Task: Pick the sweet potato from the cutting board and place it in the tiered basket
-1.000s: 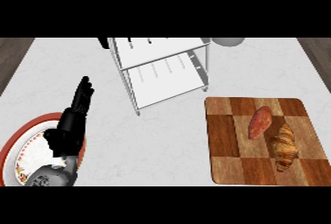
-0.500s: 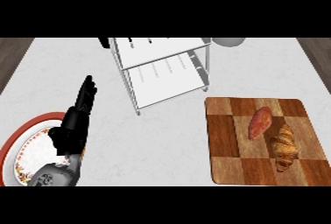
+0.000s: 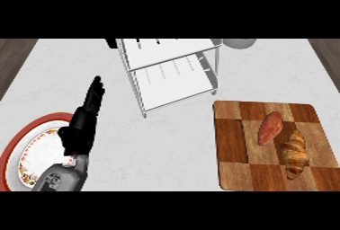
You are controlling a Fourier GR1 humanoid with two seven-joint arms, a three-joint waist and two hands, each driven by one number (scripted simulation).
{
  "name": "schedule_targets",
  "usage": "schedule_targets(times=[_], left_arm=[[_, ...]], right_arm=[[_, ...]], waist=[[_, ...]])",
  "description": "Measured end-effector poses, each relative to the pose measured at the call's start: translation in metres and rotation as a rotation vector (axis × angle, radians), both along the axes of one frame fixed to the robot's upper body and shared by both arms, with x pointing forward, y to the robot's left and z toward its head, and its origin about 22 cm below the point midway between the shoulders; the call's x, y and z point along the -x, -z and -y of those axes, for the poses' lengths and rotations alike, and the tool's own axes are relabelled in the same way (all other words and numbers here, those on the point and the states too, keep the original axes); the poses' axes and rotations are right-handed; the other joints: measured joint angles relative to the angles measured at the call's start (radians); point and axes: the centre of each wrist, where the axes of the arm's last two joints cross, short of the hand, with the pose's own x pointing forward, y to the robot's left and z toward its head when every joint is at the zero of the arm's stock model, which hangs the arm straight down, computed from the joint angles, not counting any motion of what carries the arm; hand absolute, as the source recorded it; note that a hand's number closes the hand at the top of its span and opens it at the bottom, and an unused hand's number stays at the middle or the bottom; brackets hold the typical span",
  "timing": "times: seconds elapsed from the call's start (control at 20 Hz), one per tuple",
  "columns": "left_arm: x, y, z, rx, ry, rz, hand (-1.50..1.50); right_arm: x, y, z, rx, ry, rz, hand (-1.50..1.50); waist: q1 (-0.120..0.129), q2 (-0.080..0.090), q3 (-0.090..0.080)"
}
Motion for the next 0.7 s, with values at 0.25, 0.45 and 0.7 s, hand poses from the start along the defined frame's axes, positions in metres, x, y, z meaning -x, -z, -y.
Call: schedule_targets(times=[0.25,0.45,0.7], left_arm=[[0.002,-0.001,0.002,0.006,0.006,0.001,0.0],[-0.003,0.004,0.008,0.007,0.007,0.003,0.0],[-0.001,0.003,0.007,0.005,0.01,-0.001,0.0]], right_arm=[[-0.009,-0.011,-0.044,0.087,0.009,-0.065,-1.5],[-0.017,-0.01,-0.068,0.124,0.01,-0.087,-1.5],[-0.022,-0.012,-0.091,0.176,0.003,-0.159,-1.5]], waist=[[0.007,0.0,0.002],[0.008,0.0,0.002],[0.009,0.0,0.003]])
